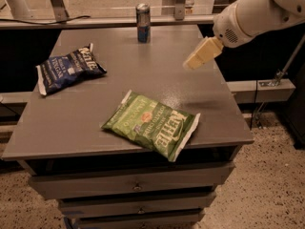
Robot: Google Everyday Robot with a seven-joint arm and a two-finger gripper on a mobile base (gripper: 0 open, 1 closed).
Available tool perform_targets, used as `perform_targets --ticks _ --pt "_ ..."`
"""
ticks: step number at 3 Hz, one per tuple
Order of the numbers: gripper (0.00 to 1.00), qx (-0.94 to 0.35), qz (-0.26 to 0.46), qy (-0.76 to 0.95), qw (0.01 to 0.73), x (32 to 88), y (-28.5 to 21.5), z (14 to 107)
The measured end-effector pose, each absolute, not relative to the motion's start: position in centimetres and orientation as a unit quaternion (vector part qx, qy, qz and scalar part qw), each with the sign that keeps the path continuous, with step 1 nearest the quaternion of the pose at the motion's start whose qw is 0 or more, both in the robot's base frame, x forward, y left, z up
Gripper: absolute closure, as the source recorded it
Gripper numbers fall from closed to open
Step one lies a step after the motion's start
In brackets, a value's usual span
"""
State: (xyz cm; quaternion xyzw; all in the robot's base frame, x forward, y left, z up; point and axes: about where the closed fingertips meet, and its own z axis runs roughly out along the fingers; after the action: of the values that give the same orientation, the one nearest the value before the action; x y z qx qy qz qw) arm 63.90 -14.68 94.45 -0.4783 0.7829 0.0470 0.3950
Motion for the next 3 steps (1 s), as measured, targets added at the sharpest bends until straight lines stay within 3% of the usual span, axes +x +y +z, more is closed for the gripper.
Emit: perform_targets --ticks 1,3 --pt "0.00 -0.425 0.082 0.784 0.445 66.87 -11.25 94.78" --pt "0.00 -0.408 0.080 0.781 0.466 67.81 -11.11 95.71"
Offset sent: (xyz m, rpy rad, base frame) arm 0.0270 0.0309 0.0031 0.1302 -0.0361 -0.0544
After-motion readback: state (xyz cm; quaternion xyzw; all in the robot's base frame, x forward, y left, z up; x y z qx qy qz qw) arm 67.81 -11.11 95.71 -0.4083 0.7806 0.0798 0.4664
